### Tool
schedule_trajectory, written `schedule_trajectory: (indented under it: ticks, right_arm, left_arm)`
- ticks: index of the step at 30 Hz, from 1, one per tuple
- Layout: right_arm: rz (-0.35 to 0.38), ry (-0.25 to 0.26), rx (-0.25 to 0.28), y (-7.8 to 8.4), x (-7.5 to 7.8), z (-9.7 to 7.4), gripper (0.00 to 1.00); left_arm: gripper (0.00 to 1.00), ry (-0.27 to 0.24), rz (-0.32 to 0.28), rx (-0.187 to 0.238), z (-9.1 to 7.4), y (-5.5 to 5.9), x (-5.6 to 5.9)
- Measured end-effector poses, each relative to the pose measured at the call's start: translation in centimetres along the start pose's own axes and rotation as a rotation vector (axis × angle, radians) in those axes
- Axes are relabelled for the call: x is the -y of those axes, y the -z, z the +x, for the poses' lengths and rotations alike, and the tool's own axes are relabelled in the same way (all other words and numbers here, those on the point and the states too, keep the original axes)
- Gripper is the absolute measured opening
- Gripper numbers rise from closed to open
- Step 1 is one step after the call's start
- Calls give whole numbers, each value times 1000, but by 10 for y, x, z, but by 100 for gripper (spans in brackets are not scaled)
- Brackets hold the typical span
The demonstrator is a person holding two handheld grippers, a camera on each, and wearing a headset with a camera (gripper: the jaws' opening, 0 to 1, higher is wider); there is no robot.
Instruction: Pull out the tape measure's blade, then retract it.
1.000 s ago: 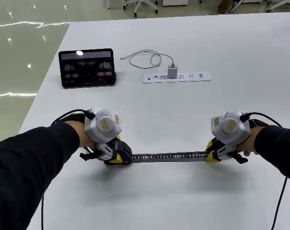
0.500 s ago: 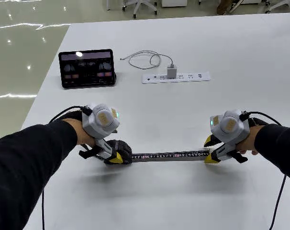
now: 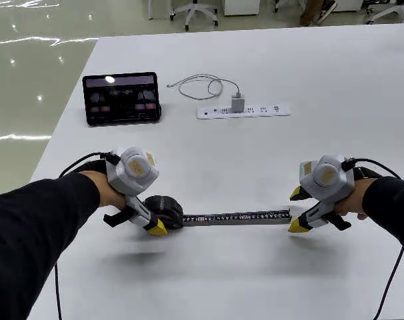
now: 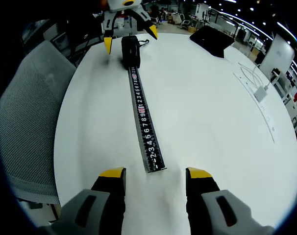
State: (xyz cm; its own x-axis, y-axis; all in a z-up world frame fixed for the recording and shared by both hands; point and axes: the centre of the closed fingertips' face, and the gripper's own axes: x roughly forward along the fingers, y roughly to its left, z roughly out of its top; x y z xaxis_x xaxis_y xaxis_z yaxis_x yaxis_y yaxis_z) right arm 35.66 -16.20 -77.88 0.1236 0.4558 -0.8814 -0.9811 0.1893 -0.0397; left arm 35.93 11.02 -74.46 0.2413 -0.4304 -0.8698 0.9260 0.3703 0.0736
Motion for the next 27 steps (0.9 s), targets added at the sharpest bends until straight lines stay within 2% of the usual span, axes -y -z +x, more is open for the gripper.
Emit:
schedule_trajectory:
  ticks: [4, 9, 11, 13, 15, 17, 19, 21, 24, 25, 27]
  right_arm:
    - [15, 0, 1, -1, -1, -3, 46]
    - [34, 0, 5, -2, -4, -4, 48]
    - [44, 6, 8, -2, -4, -4, 51]
    - [75, 22, 16, -3, -2, -5, 55]
    - [140, 39, 28, -4, -1, -6, 60]
    - [190, 61, 58, -7, 1, -6, 61]
    - [243, 88, 103, -10, 3, -6, 64]
    - [276, 109, 114, -8, 3, -7, 68]
    - [331, 175, 171, -8, 7, -12, 71]
    - [356, 185, 194, -10, 7, -14, 71]
    - [386, 192, 224, -11, 3, -18, 70]
  left_arm:
    - [88, -3, -23, 9, -2, 0, 0]
    - [97, -7, -98, 19, -3, 0, 1]
    - [98, -9, -100, 23, -3, 0, 1]
    - [99, -13, -111, 25, -3, 1, 1]
    - [98, -29, -145, 30, -4, 2, -1]
    - [99, -58, -228, 87, -5, -4, -6]
    - [100, -101, -299, 131, -8, -4, -15]
    - [100, -161, -333, 142, -12, -1, -24]
    - [100, -166, -406, 213, -18, -1, -21]
    - [100, -175, -421, 200, -20, 4, -21]
    - [100, -178, -434, 209, -22, 9, -19]
